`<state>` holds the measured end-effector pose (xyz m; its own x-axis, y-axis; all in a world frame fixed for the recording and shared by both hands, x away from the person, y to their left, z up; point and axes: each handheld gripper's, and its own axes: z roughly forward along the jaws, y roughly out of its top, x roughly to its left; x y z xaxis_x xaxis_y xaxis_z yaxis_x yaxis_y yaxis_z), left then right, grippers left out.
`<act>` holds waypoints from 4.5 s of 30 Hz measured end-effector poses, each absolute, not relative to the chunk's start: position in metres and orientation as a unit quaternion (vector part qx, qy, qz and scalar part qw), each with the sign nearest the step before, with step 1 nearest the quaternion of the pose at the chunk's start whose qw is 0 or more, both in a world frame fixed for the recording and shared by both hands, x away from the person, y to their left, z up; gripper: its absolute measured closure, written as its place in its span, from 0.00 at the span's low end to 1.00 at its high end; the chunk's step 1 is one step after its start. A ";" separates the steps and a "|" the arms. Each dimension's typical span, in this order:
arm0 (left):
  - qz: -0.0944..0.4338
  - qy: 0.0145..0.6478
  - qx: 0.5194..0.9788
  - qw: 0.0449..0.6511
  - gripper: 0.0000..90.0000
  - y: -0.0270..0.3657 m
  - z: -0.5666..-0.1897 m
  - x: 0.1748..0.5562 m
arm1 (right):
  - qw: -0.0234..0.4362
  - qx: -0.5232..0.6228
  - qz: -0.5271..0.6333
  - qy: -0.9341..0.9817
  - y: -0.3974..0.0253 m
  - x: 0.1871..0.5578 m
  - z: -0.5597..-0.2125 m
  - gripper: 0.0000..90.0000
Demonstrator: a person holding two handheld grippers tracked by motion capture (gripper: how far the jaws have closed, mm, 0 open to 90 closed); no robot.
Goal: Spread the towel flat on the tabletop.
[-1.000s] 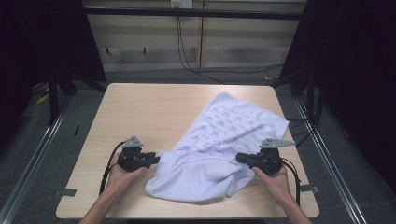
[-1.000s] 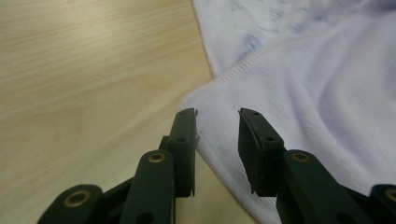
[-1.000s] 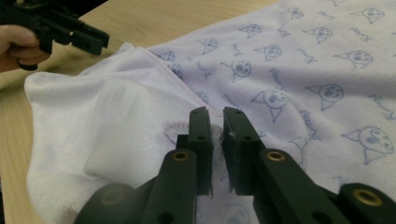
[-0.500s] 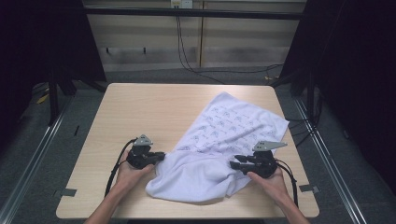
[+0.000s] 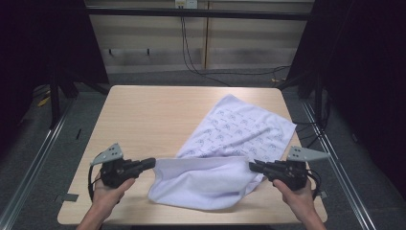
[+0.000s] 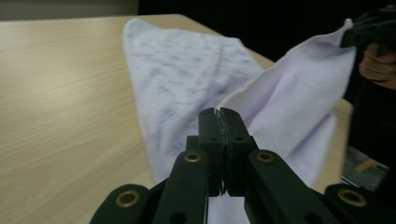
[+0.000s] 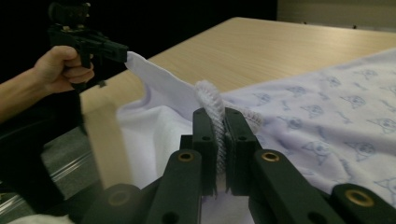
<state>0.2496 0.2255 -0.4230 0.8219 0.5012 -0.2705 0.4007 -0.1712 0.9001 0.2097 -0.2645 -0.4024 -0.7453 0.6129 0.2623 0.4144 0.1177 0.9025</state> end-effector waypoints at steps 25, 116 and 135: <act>-0.004 0.278 0.799 0.532 0.79 0.235 -0.443 0.217 | 0.049 0.375 0.519 0.767 -0.270 0.142 -0.425 0.71; 0.071 0.365 0.836 0.404 0.67 0.213 -0.502 0.303 | 0.115 0.439 0.368 0.812 -0.245 0.234 -0.474 0.99; 0.062 0.353 0.838 0.411 0.77 0.198 -0.490 0.316 | 0.108 0.411 0.398 0.813 -0.251 0.277 -0.472 0.61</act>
